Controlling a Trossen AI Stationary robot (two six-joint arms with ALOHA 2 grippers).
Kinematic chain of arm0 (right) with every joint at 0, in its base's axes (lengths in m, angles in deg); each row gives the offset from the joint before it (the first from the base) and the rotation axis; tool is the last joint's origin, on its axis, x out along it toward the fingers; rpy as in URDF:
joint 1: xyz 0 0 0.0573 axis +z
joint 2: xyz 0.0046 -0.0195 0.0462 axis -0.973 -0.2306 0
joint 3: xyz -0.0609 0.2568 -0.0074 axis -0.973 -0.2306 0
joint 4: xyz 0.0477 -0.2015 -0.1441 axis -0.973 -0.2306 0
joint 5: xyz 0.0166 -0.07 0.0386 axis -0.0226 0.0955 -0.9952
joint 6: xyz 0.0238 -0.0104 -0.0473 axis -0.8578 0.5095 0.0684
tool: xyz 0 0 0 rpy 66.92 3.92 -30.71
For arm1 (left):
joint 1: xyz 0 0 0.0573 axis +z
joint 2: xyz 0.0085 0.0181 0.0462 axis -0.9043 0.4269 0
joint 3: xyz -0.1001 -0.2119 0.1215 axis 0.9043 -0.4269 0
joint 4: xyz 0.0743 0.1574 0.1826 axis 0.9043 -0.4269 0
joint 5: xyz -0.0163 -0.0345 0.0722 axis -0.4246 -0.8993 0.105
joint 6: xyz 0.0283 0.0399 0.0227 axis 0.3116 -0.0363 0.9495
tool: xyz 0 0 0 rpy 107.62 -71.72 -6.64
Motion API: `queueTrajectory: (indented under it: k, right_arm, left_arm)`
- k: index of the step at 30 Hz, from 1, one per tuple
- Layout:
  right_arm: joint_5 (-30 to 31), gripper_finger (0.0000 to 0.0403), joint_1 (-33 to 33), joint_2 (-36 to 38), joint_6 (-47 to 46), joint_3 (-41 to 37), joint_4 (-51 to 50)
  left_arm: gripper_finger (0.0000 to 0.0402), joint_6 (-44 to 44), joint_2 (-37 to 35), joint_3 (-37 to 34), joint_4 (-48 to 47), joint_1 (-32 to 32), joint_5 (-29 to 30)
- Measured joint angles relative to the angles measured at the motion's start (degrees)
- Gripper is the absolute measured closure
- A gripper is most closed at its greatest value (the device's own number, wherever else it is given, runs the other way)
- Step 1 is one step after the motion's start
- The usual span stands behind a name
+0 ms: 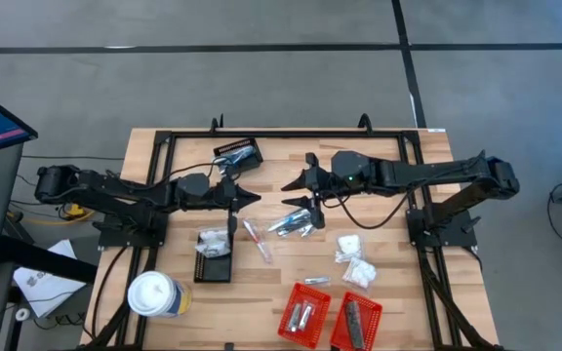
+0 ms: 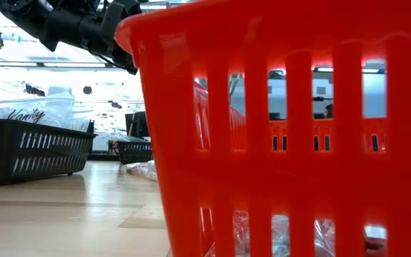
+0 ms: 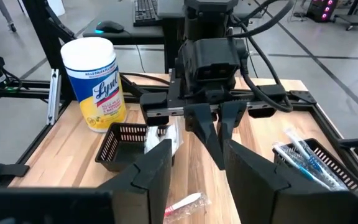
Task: Pick & Place Travel size toiletries
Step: Put the blue toothbrush into the top black bin
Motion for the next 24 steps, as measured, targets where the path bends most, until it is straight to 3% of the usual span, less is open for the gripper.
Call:
queueTrajectory:
  k: [24]
  right_arm:
    - [0.0, 0.0262, 0.0, 0.0, 0.04, 0.02, -0.02]
  left_arm:
    - [0.04, -1.53, 0.0, 0.0, -0.51, -0.01, -0.59]
